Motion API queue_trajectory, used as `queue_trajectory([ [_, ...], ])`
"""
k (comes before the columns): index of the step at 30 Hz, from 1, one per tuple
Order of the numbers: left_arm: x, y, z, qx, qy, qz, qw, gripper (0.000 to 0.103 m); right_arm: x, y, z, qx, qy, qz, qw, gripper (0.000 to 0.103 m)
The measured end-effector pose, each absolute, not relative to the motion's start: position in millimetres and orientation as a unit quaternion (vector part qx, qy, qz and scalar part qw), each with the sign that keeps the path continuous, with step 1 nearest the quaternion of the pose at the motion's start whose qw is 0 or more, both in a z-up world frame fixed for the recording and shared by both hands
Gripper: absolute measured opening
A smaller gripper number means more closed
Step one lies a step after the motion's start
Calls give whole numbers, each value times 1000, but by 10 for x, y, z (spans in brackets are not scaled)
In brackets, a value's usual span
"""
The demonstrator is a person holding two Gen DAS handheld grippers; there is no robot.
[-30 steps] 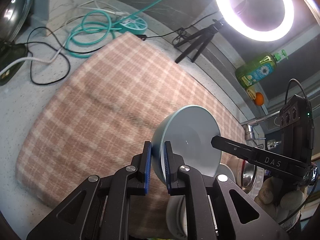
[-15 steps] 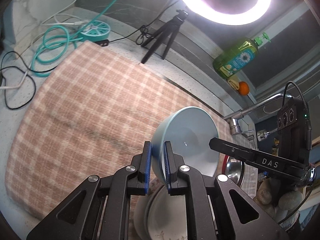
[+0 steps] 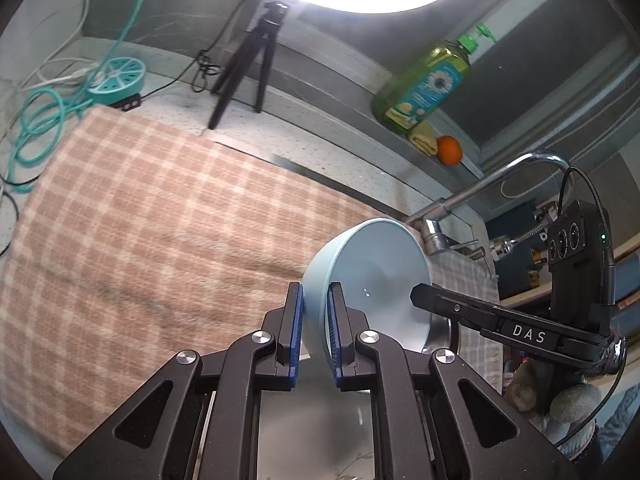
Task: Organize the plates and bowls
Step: 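Lift and carry the pale blue bowl toward the nested steel bowls, then lower the pale blue bowl into the nested steel bowls with both grippers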
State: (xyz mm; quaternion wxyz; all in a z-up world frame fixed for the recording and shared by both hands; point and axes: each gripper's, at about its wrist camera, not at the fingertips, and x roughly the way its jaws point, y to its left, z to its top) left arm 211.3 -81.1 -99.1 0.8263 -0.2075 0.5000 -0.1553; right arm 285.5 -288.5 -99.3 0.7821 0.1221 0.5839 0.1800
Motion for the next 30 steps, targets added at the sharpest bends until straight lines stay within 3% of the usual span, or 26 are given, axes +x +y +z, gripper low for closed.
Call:
queue_trajectory([
  [30, 2218, -2024, -1024, -137, 528, -251, 800, 10, 2508, -4122, -1056, 176, 586, 84, 786, 8],
])
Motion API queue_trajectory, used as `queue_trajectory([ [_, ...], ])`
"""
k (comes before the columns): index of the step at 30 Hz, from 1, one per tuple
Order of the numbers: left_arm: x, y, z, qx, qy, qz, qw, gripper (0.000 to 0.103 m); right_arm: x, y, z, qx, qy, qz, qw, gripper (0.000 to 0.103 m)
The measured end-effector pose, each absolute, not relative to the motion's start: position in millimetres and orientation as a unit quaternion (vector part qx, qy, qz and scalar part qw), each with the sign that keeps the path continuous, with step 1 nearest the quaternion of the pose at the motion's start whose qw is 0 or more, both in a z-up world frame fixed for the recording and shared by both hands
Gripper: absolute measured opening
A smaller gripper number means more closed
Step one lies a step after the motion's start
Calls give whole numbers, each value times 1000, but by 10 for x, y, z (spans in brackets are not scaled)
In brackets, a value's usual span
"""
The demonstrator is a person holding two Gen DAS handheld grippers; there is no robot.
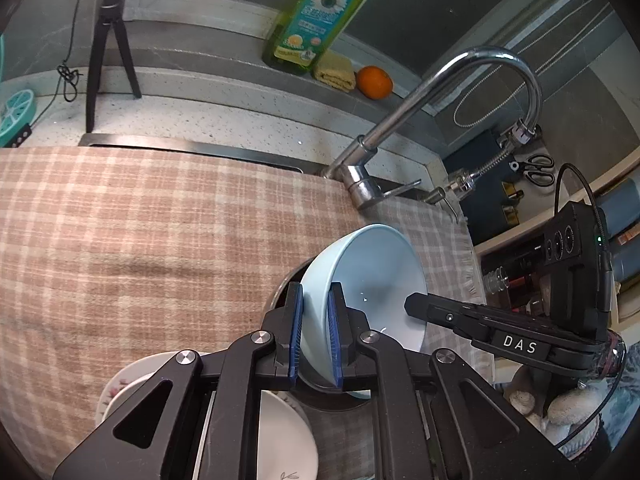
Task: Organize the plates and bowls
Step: 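Lower the pale blue bowl into the nested steel bowls with both grippers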
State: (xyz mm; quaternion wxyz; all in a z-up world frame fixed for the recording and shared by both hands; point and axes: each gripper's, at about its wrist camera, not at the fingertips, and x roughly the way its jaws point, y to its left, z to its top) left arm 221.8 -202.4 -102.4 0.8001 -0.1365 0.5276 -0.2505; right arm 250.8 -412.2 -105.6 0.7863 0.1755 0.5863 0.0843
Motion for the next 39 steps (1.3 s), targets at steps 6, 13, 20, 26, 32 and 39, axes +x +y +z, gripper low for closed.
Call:
queue_trajectory([
  [6, 2218, -2106, -1116, -135, 541, -251, 792, 10, 2452, -4196, -1133, 178, 593, 77, 781, 8],
  [13, 2209, -2126, -1239, -133, 556, -247, 782, 10, 2415, -4213, -1193, 181, 598, 75, 777, 8],
  [20, 2196, -2180, -1336, -121, 567, -245, 777, 10, 2406, -4227, -1264, 183, 604, 71, 773, 8],
  [26, 2193, -2206, -1357, -113, 566, -245, 779, 10, 2388, -4226, -1350, 185, 609, 67, 768, 8],
  [32, 2210, -2201, -1371, -110, 564, -244, 781, 10, 2387, -4216, -1398, 184, 613, 70, 765, 8],
  [39, 2219, -2208, -1397, -104, 568, -243, 780, 10, 2387, -4198, -1391, 179, 611, 73, 768, 10],
])
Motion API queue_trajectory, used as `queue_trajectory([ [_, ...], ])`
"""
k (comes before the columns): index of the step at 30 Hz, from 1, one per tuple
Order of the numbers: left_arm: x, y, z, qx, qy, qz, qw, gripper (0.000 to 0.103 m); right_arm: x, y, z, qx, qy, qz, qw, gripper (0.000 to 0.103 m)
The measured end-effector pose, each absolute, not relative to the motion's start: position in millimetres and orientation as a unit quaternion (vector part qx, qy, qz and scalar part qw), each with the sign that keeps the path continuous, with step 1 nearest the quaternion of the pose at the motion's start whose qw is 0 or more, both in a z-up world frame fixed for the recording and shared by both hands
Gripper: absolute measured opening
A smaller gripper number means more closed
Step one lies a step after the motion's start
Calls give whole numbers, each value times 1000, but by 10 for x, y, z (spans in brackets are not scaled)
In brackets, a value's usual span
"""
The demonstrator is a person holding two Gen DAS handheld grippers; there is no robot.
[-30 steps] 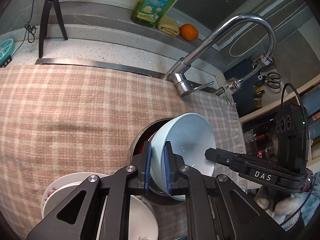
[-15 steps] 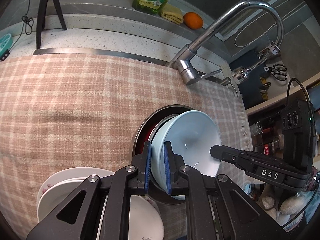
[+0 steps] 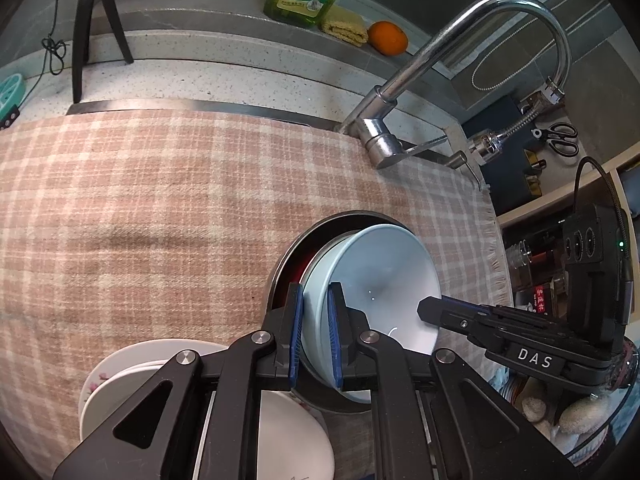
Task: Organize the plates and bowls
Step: 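Lower the pale blue bowl into the nested steel bowls with both grippers, then grip the rim of the bowl stack with both grippers and lift it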
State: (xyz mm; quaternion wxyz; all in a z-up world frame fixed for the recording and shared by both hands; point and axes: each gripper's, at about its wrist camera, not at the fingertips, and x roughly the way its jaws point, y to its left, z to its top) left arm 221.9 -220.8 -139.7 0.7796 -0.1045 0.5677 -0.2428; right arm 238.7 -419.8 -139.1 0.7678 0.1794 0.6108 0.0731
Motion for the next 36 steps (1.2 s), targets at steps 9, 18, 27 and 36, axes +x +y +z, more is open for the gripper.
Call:
queue_trajectory([
  [9, 2212, -2195, -1371, -102, 567, -239, 781, 10, 2335, -4228, -1324, 180, 602, 76, 774, 11],
  [18, 2185, -2046, -1242, -114, 554, -237, 790, 10, 2201, -4271, -1163, 180, 570, 80, 798, 20],
  [27, 2102, -1812, -1256, -135, 546, -224, 796, 11, 1923, -4541, -1155, 224, 515, 49, 826, 21],
  [36, 2066, -1633, -1365, -202, 541, -212, 789, 11, 1786, -4720, -1234, 288, 484, 45, 825, 21],
])
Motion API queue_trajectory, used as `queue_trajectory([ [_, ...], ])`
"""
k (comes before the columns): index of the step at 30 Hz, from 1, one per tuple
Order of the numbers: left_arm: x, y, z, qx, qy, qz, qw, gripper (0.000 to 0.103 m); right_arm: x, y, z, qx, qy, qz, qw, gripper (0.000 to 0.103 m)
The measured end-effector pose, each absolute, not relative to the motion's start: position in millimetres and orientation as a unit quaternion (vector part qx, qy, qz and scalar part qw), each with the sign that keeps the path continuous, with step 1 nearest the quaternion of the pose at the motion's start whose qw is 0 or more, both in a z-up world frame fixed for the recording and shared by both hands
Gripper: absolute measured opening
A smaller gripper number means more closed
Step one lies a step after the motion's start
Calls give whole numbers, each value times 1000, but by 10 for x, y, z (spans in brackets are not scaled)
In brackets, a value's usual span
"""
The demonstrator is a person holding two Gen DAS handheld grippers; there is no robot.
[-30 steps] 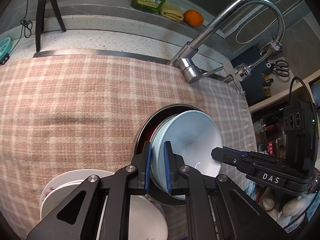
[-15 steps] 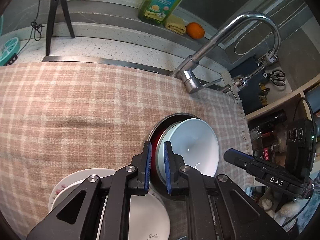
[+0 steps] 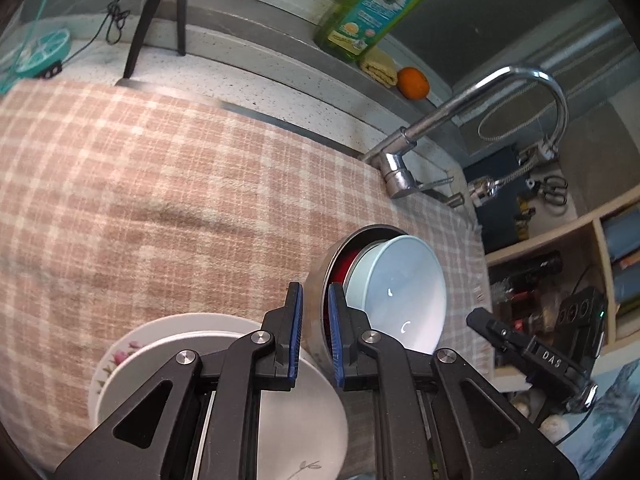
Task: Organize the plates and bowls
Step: 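Grip the rim of the bowl stack with both grippers and lift it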
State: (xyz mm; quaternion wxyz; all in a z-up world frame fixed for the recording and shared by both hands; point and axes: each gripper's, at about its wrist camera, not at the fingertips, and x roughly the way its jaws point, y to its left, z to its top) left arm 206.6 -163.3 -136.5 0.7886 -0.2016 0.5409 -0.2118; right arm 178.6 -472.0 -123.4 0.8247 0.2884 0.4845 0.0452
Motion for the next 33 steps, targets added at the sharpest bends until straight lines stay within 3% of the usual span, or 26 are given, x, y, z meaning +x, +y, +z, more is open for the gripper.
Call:
queue_trajectory([
  [33, 2154, -1848, -1597, -192, 565, -221, 771, 11, 1932, -4670, -1523, 319, 509, 67, 797, 21],
])
